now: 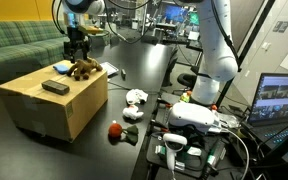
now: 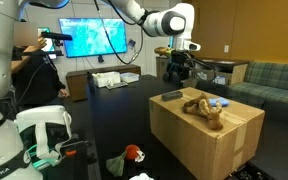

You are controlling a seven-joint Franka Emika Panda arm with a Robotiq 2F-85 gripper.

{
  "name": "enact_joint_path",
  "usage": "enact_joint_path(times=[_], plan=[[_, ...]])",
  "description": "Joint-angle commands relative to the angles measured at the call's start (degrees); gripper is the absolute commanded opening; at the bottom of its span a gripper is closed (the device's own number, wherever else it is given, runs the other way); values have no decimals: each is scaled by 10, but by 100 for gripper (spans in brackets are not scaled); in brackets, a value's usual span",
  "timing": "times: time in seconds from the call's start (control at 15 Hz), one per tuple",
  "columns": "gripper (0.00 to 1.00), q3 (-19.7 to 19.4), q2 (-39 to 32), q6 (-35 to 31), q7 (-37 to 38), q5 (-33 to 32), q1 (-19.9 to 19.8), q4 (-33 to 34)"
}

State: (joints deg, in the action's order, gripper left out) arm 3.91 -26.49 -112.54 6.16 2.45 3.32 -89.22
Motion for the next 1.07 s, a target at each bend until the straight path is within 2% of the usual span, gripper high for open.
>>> enact_joint_path(times=[0.0, 0.53, 0.67, 1.0], plan=[[100, -3, -51, 9, -4, 14, 1, 71], [100, -28, -100, -78, 31, -29, 26, 94], [100, -55, -116, -120, 55, -91, 53, 89], [100, -127, -189, -175, 144, -235, 108, 112]])
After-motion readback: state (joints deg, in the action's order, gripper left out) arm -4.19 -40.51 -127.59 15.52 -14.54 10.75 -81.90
